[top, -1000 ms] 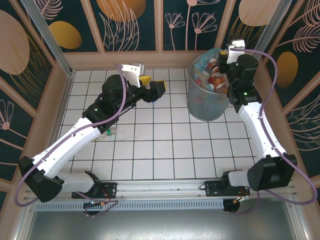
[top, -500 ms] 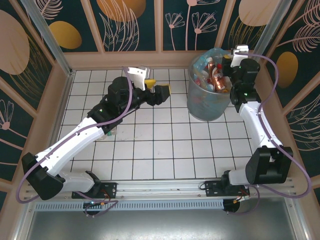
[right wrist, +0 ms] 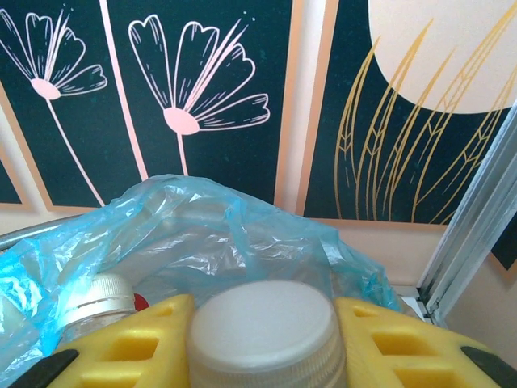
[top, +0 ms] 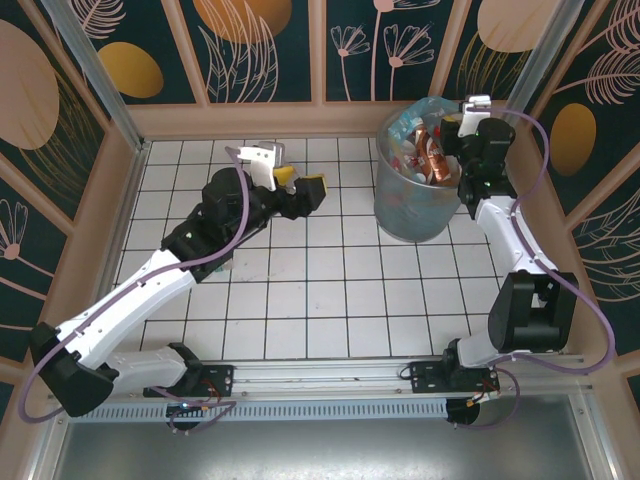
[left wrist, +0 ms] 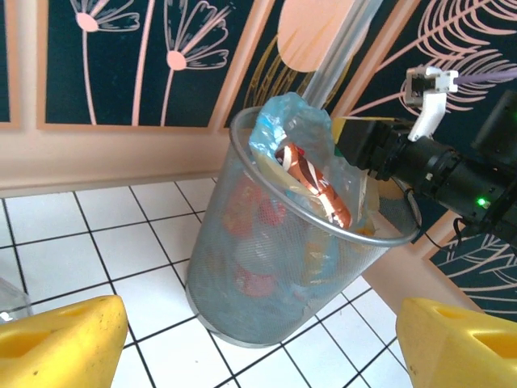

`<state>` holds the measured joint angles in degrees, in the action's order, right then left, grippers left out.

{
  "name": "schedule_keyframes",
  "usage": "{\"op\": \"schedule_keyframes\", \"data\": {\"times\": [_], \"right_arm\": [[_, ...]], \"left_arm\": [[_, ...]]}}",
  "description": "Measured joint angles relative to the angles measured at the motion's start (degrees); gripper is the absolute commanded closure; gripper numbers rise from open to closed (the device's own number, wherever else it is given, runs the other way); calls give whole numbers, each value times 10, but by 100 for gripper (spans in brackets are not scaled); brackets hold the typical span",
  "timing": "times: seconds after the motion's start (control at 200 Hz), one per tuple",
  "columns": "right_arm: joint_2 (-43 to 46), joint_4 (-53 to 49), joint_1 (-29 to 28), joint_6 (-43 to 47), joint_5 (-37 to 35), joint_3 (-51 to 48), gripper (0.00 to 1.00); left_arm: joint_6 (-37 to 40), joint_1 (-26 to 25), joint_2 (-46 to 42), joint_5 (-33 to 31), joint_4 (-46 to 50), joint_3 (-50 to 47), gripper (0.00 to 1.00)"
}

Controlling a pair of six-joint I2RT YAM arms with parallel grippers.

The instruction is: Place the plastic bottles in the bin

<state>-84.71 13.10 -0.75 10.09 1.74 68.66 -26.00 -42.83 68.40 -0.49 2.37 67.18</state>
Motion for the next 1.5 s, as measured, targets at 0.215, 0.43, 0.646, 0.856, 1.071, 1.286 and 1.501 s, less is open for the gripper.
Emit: {"op": "schedule_keyframes", "data": {"times": [0.215, 0.43, 0.646, 0.856, 1.071, 1.286, 1.501], "right_arm": [[0, 0, 6, -4, 14, -2, 66], [0, -7, 16, -19, 31, -2, 64], [-10, -11, 20, -19, 44, 2, 64], [-17, -39, 22, -23, 54, 21, 49], [-24, -160, 14, -33, 52, 83, 30], [-20, -214, -34, -31, 18, 177, 27], [7, -215, -64, -17, -13, 181, 62]], "left_arm": [[-3, 0, -1, -10, 0, -2, 13], [-16, 0, -1, -14, 3, -9, 13], [-24, 0, -1, -16, 10, -14, 12], [-28, 0, -8, -19, 22, -23, 10], [-26, 0, -32, -67, 56, -23, 4], [-25, 0, -75, -135, 99, -26, 2], [-24, 0, -123, -183, 115, -49, 2]]}}
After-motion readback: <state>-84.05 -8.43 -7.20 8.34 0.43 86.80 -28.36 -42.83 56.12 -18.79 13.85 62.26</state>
